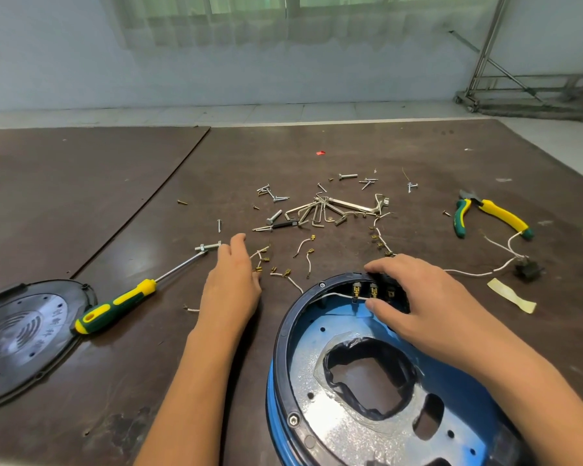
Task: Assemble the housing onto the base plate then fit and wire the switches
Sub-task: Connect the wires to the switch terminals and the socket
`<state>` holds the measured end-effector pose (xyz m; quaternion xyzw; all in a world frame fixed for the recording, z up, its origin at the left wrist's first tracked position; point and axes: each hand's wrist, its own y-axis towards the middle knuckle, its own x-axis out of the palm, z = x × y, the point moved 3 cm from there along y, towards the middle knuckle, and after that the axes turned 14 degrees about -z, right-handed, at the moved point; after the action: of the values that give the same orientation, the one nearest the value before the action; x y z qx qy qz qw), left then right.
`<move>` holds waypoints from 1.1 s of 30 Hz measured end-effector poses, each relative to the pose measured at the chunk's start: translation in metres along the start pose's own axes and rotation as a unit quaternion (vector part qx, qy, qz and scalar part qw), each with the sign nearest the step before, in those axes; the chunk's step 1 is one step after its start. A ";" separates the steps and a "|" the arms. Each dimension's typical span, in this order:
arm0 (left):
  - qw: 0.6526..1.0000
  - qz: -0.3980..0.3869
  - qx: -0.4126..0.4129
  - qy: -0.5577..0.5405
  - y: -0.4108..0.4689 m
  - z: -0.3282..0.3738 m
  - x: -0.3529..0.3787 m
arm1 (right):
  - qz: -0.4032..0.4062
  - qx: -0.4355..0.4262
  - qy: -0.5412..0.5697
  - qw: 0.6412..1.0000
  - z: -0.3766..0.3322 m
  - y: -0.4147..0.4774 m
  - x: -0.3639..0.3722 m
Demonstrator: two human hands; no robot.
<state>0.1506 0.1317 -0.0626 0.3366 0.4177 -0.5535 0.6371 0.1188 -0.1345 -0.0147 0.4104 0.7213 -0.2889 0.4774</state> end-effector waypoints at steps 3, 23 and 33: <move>0.999 0.009 -0.019 -0.041 0.002 -0.005 -0.003 | 0.002 -0.001 0.001 1.000 0.000 0.000 0.000; 0.982 -0.096 0.149 0.059 0.003 0.017 0.003 | -0.009 0.004 0.005 1.000 -0.002 -0.001 -0.001; 0.996 -0.005 0.087 -0.001 0.002 0.003 -0.002 | 0.055 0.086 0.415 0.904 0.058 -0.005 -0.040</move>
<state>0.1535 0.1300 -0.0600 0.3880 0.3695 -0.5911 0.6029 0.1488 -0.1973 0.0007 0.5717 0.8028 -0.1265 0.1125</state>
